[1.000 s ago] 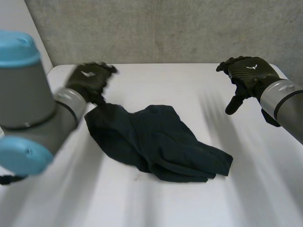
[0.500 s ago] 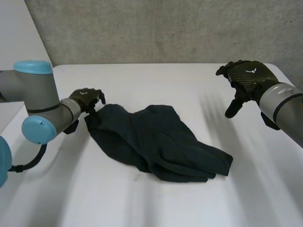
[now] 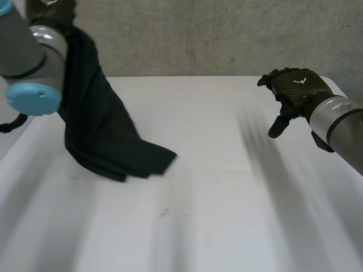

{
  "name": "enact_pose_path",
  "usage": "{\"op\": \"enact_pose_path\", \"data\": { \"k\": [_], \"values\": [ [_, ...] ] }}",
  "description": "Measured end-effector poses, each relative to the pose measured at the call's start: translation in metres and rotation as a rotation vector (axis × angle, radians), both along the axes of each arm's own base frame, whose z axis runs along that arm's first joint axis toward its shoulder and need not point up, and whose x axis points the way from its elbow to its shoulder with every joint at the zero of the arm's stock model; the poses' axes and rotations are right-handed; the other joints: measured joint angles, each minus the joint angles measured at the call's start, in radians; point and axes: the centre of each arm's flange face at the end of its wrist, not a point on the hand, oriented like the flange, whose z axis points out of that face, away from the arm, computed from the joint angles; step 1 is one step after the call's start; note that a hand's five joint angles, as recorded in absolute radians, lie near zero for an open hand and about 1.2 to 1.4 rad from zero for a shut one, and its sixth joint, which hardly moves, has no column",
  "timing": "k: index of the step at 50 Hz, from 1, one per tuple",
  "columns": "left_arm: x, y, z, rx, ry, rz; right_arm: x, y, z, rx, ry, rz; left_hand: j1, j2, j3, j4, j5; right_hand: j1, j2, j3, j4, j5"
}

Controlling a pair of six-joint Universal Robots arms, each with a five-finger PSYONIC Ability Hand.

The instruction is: Fold the shorts.

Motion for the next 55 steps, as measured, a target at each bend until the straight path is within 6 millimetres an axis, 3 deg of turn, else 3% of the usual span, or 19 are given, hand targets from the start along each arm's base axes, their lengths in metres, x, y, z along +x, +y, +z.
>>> {"op": "enact_pose_path", "data": {
  "k": [3,5,7,9,10,11,13,14,18,21,22,23,24,25,31,33,40,47,55],
  "values": [
    [-0.040,0.025,-0.002,-0.014,-0.007,-0.116,-0.001,-0.001,0.002,-0.005,-0.002,-0.003,0.000,0.000,0.000,0.002,0.000,0.000,0.000,0.000,0.000,0.000],
    [-0.072,0.046,-0.016,0.011,-0.023,-0.214,-0.002,-0.001,0.003,-0.009,-0.004,-0.007,0.000,0.000,0.000,0.002,0.000,0.000,0.000,0.000,0.000,0.000],
    [-0.092,0.060,-0.030,0.039,-0.038,-0.275,-0.003,-0.002,0.004,-0.012,-0.005,-0.009,0.000,0.000,0.001,0.002,0.000,0.000,0.000,0.000,0.000,0.000],
    [-0.126,0.089,-0.057,0.096,-0.070,-0.379,-0.006,-0.004,0.007,-0.019,-0.008,-0.021,0.000,0.000,0.005,0.002,0.000,0.000,0.000,0.000,0.000,0.000],
    [-0.132,0.095,-0.063,0.107,-0.077,-0.398,-0.007,-0.004,0.007,-0.020,-0.008,-0.024,0.000,0.000,0.005,0.002,0.000,0.000,0.000,0.000,0.000,0.000],
    [-0.152,0.116,-0.083,0.147,-0.102,-0.463,-0.011,-0.007,0.010,-0.027,-0.011,-0.038,0.000,0.000,0.005,0.002,0.000,0.000,0.000,0.000,0.000,0.000],
    [-0.161,0.126,-0.091,0.163,-0.113,-0.491,-0.013,-0.009,0.011,-0.031,-0.012,-0.047,0.000,0.000,0.005,0.002,0.000,0.000,0.000,0.000,0.000,0.000],
    [-0.182,0.155,-0.115,0.205,-0.145,-0.565,-0.021,-0.013,0.015,-0.042,-0.014,-0.075,0.000,0.000,0.005,0.002,0.000,0.000,0.000,0.000,0.000,0.000],
    [-0.205,0.192,-0.143,0.247,-0.183,-0.650,-0.034,-0.022,0.020,-0.060,-0.016,-0.133,-0.024,-0.040,-0.035,-0.029,-0.014,0.000,0.000,0.000,0.000,0.000],
    [-0.213,0.209,-0.155,0.264,-0.201,-0.685,-0.041,-0.027,0.022,-0.067,-0.014,-0.166,-0.293,-0.300,-0.292,-0.306,-0.232,0.000,0.000,0.000,0.000,0.000],
    [-0.218,0.219,-0.161,0.273,-0.211,-0.704,-0.045,-0.029,0.024,-0.071,-0.012,-0.185,-0.484,-0.500,-0.490,-0.493,-0.412,0.000,0.000,0.000,0.000,0.000],
    [-0.219,0.221,-0.163,0.275,-0.214,-0.708,-0.046,-0.030,0.024,-0.072,-0.012,-0.187,-0.484,-0.500,-0.490,-0.493,-0.412,0.000,0.000,0.000,0.000,0.000],
    [-0.220,0.226,-0.165,0.279,-0.218,-0.715,-0.048,-0.031,0.024,-0.074,-0.011,-0.198,-0.666,-0.664,-0.654,-0.675,-0.597,0.000,0.000,0.000,0.000,0.000],
    [-0.220,0.228,-0.165,0.282,-0.220,-0.717,-0.049,-0.032,0.025,-0.075,-0.011,-0.201,-0.834,-0.857,-0.839,-0.864,-0.787,0.000,0.000,0.000,0.000,0.000],
    [-0.205,0.216,-0.145,0.281,-0.208,-0.657,-0.048,-0.032,0.025,-0.073,-0.012,-0.184,-0.899,-0.966,-0.952,-0.970,-0.894,0.000,0.000,0.000,0.000,0.000],
    [-0.176,0.193,-0.120,0.290,-0.193,-0.556,-0.044,-0.029,0.022,-0.054,-0.015,-0.146,-0.899,-0.972,-0.953,-0.973,-0.894,0.000,0.000,0.000,0.000,0.000],
    [-0.106,0.151,-0.093,0.328,-0.177,-0.361,-0.028,-0.008,0.005,0.081,-0.023,-0.036,-0.899,-0.972,-0.953,-0.974,-0.894,0.000,0.000,0.000,0.000,0.000],
    [-0.050,0.111,-0.106,0.425,-0.200,-0.243,0.007,0.031,-0.034,0.292,-0.057,0.084,-0.895,-0.954,-0.951,-0.969,-0.890,0.000,0.000,0.000,0.000,0.000],
    [-0.015,0.084,-0.147,0.612,-0.234,-0.215,0.039,0.058,-0.078,0.317,-0.079,0.176,-0.832,-0.884,-0.885,-0.894,-0.811,0.000,0.000,0.002,0.000,0.000]
  ]
}}
